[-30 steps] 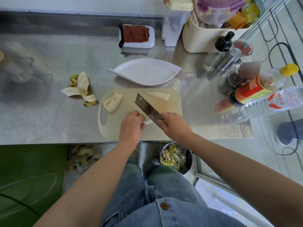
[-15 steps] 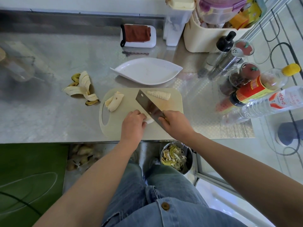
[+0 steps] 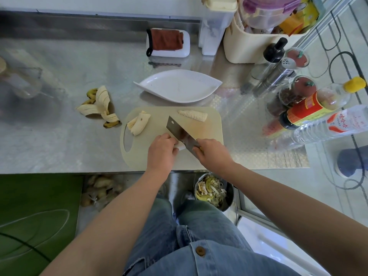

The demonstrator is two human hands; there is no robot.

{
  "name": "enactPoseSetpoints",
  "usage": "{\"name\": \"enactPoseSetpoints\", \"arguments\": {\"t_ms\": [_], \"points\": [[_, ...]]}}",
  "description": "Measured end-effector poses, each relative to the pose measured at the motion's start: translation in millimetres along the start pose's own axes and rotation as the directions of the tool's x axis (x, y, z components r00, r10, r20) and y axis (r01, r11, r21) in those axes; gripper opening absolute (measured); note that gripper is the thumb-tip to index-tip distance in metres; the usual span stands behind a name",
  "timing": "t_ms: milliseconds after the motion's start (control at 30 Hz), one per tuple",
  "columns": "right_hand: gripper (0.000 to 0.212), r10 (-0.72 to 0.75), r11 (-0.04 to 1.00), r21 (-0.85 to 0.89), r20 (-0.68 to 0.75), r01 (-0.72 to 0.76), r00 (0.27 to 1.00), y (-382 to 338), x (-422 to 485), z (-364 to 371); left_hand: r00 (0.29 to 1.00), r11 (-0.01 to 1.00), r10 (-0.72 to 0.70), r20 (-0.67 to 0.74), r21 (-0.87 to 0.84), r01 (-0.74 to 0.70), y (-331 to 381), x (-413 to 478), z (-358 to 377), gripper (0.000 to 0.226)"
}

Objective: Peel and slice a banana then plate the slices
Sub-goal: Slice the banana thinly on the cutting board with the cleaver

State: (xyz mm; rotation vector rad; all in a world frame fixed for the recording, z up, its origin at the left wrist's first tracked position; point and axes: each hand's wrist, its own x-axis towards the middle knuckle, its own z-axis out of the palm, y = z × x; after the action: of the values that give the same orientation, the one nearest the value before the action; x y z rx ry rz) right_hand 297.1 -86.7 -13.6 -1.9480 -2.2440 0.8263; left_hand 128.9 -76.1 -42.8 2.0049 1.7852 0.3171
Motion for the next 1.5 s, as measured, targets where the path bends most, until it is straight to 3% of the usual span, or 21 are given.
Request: {"name": "enactPoseSetpoints", "arguments": {"t_ms": [267, 733, 1033, 1500], "points": [[0.027, -0.044, 0.994, 0.102, -0.063, 0.051, 0.997, 1, 0, -8, 1.0, 1.0, 0.001, 0.002, 0.016, -0.001, 0, 1, 0, 0.017], [0.024, 0.002, 1.0, 0.001, 0.023, -0.002, 1.0, -2, -2, -3, 1.0, 1.0, -0.009, -0.003, 0.024, 0.009, 0, 0, 1, 0.016], [0.027, -0.039, 0.995, 0.089, -0.074, 0.045, 0.996, 0, -3, -3, 1.0, 1.0, 0.011, -0.014, 0.023, -0.01, -1, -1, 0, 0.018], [0.023, 0.012, 0.999, 0.043, 0.002, -0.012, 1.0, -1, -4, 4, 1.0, 1.0, 0.014, -0.011, 0.002, -0.014, -2, -3, 1, 0.02]]}}
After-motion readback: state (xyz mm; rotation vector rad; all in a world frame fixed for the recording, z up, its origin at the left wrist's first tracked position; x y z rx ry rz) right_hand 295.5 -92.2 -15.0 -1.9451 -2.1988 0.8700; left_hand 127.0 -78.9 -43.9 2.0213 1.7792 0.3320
